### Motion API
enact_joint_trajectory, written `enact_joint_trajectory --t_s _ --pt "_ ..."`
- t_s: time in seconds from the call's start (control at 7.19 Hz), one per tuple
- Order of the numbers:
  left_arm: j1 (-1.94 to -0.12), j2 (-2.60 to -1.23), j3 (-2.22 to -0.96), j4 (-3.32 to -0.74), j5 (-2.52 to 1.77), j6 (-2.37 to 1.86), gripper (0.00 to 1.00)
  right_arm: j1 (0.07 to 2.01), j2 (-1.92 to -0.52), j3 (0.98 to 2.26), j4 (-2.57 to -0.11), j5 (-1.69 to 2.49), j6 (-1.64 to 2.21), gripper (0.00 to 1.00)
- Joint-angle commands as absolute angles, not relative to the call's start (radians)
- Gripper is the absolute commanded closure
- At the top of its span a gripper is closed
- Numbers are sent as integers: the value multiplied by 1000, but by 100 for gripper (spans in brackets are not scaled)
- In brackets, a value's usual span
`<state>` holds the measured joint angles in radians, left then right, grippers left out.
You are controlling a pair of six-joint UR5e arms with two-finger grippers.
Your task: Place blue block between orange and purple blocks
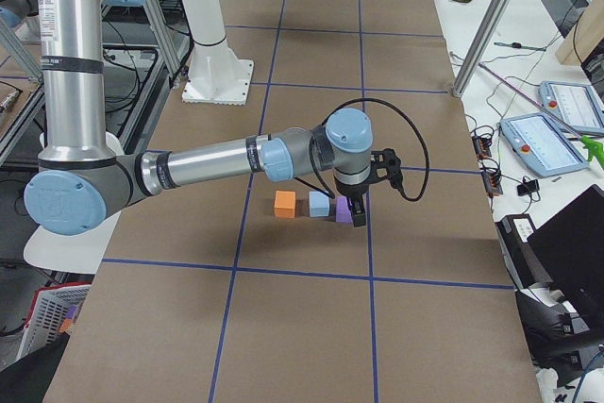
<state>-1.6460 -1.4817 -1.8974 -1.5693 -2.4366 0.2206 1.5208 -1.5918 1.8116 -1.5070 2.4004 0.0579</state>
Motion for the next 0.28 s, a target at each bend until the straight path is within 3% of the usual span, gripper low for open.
enact_joint_trajectory --t_s 0.0,0.14 --pt "-1646 -1482 -1919 -1566 -2457 219 0 1520 -1591 1792 -1502 2411 58 0" --pt "-1646 -1480 -1921 -1565 -2457 219 0 1520 -1589 1784 -1505 2416 57 0"
